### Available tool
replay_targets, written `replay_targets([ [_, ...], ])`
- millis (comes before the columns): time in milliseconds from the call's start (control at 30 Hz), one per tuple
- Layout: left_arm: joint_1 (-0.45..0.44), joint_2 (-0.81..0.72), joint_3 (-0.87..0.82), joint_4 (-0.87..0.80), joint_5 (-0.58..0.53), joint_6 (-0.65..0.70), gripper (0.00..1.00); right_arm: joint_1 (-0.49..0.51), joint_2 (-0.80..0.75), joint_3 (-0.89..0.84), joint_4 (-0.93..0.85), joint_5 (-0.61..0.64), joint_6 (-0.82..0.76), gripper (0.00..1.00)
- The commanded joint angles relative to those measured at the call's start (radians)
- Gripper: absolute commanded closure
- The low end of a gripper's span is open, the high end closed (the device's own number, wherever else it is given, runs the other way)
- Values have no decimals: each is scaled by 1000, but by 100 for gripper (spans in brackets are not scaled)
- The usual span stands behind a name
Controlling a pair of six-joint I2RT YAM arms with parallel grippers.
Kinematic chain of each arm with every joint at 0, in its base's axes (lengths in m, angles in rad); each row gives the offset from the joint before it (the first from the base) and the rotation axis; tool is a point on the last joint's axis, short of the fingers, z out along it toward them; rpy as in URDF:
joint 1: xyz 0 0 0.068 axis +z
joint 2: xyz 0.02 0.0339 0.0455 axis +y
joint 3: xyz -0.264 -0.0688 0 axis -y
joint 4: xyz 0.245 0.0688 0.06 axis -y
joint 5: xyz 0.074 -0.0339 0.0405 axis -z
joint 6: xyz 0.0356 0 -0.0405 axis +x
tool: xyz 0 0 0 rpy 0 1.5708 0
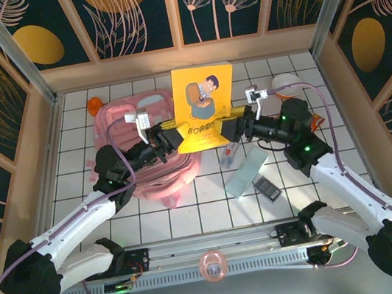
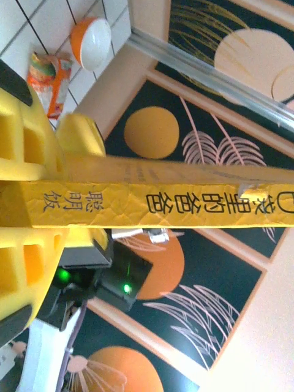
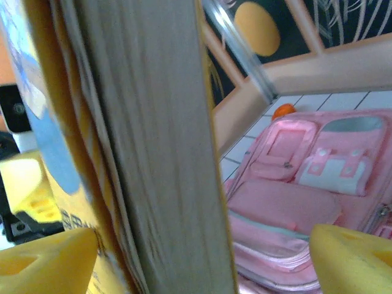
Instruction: Pack the student bag
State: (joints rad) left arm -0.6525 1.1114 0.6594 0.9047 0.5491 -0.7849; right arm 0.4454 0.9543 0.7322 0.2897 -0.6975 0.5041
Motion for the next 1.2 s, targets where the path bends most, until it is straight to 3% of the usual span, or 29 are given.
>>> replay_targets([
  [0, 5, 7, 11, 217, 47, -63, 100, 4, 2, 16, 59, -122, -4, 8],
  [200, 5, 32, 11, 262, 59, -91, 100, 6, -8, 0, 171, -304, 45, 7],
  [300, 6, 45, 11, 256, 55, -89, 100, 4, -14, -17, 245, -342, 80, 13],
  [467, 5, 17, 3, 107, -34, 1, 99, -31, -83, -17, 172, -269, 22, 58],
  [567, 6, -7, 0, 5, -75, 71, 89, -53, -123, -20, 154, -214, 12, 91],
  [600, 4, -15, 2, -28, -84, 92, 83, -55, -134, -19, 135, -190, -3, 98],
  [700, 6, -42, 25, -161, -110, 190, 51, -56, -155, -1, 45, -126, -88, 100],
  [833, 6, -120, 97, -471, -185, 482, 32, -53, -157, 58, -197, 40, -309, 100],
  [967, 6, -203, 176, -789, -276, 815, 23, -28, -113, 104, -380, 249, -535, 100],
  [1167, 5, -250, 209, -1122, -241, 1279, 17, 96, 29, 211, -608, 393, -929, 100],
])
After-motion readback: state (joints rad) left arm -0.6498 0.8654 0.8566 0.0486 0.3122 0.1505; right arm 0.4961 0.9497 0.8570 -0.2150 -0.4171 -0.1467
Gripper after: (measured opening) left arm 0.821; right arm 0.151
